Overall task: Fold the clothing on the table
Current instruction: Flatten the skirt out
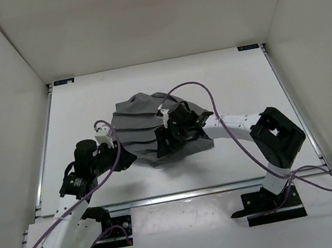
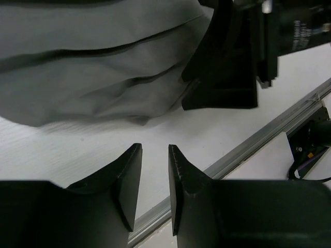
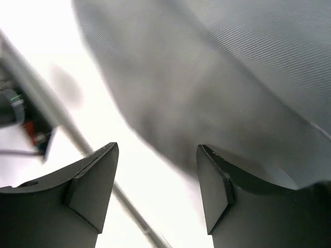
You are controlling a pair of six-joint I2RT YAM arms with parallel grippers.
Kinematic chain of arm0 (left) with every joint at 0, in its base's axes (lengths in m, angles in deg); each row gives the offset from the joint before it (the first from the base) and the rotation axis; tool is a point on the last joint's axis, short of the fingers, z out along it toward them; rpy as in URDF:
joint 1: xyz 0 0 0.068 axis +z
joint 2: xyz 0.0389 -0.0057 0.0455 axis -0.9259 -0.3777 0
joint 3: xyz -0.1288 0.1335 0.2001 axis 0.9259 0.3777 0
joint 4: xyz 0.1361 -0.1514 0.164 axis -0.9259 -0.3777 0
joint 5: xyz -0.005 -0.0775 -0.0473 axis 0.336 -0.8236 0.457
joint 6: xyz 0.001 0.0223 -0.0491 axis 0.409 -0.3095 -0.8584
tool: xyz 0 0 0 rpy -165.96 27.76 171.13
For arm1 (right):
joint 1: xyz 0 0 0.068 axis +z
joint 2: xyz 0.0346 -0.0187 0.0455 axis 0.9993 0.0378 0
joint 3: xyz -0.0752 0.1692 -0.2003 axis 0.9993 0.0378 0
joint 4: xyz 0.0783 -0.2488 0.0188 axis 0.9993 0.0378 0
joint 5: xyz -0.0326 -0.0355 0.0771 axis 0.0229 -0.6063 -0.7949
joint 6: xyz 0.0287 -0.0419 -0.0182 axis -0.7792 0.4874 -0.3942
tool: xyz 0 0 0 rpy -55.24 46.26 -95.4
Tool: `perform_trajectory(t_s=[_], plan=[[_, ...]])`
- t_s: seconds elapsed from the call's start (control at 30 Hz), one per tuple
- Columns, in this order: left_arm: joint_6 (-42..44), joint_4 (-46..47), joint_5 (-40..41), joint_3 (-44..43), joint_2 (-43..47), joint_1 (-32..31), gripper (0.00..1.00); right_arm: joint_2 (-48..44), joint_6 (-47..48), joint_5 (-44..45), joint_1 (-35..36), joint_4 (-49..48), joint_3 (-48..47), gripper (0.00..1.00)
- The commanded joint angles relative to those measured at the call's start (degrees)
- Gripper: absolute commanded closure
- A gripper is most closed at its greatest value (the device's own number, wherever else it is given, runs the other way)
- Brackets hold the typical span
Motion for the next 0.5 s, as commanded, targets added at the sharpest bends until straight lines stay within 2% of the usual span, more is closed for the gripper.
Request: perform_trajectory(t_s=[0.0, 0.13, 0.2, 0.3, 0.47], plan=[[0.1, 1.7, 0.4, 0.1, -0.6, -0.2, 0.63, -5.0, 1.5, -3.0, 0.6, -3.6, -2.7, 0.41], [-1.3, 4.1, -0.5, 1.5, 0.0, -0.1, 0.61, -14.9, 5.1, 2.3, -5.0, -2.0, 0.8, 0.39], [-3.0, 5.8, -1.1, 2.5, -1.6, -0.9, 0.61, -16.2, 7.8, 6.4, -8.6, 1.3, 1.3, 0.4], [-4.5, 9.2, -1.3, 3.3, -3.4, -2.4, 0.61, -13.8, 11.5, 11.0, -14.2, 6.0, -1.1, 0.4], [-4.8, 9.4, -1.8, 3.3, -4.1, -2.4, 0.62, -6.9, 14.6, 15.1, -14.5, 7.0, -4.8, 0.4]])
